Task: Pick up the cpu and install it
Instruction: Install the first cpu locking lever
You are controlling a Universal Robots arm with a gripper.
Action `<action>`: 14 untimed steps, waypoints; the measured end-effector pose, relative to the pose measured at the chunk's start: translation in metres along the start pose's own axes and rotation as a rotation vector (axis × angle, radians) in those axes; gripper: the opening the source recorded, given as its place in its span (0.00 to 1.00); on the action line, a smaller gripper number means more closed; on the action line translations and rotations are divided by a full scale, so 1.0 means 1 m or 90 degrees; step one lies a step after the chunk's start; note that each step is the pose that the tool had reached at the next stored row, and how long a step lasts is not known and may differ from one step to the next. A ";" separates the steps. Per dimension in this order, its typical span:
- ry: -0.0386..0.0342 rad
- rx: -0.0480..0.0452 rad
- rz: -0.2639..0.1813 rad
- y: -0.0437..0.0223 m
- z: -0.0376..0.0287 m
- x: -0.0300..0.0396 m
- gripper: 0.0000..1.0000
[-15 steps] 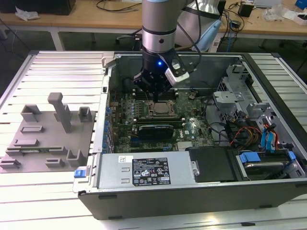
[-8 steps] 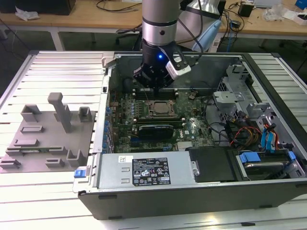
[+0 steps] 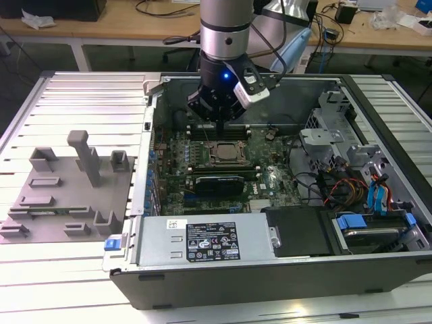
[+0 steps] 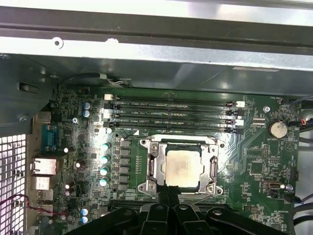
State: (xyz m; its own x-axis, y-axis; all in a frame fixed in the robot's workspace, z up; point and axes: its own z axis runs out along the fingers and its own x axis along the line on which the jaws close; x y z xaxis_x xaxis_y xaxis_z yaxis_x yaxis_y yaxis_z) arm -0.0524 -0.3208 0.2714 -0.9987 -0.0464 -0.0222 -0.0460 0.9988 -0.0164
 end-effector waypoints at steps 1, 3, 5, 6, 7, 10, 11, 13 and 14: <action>0.0000 0.0000 0.000 0.0001 0.0000 0.0006 0.11; 0.0000 -0.0001 0.000 0.0005 0.0001 0.0027 0.11; 0.0000 -0.0002 0.000 0.0011 0.0002 0.0052 0.11; 0.0000 -0.0002 0.000 0.0013 0.0002 0.0062 0.11; 0.0000 -0.0002 0.000 0.0015 0.0001 0.0071 0.11; -0.0001 -0.0002 0.000 0.0031 0.0000 0.0132 0.11; -0.0002 -0.0003 0.000 0.0036 0.0000 0.0154 0.11; -0.0003 -0.0003 0.000 0.0040 0.0000 0.0184 0.11; -0.0003 -0.0003 0.000 0.0042 -0.0001 0.0203 0.11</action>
State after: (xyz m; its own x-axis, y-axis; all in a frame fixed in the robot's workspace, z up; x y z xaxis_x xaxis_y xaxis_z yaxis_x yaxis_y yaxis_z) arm -0.0730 -0.3175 0.2710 -0.9987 -0.0464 -0.0226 -0.0460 0.9988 -0.0160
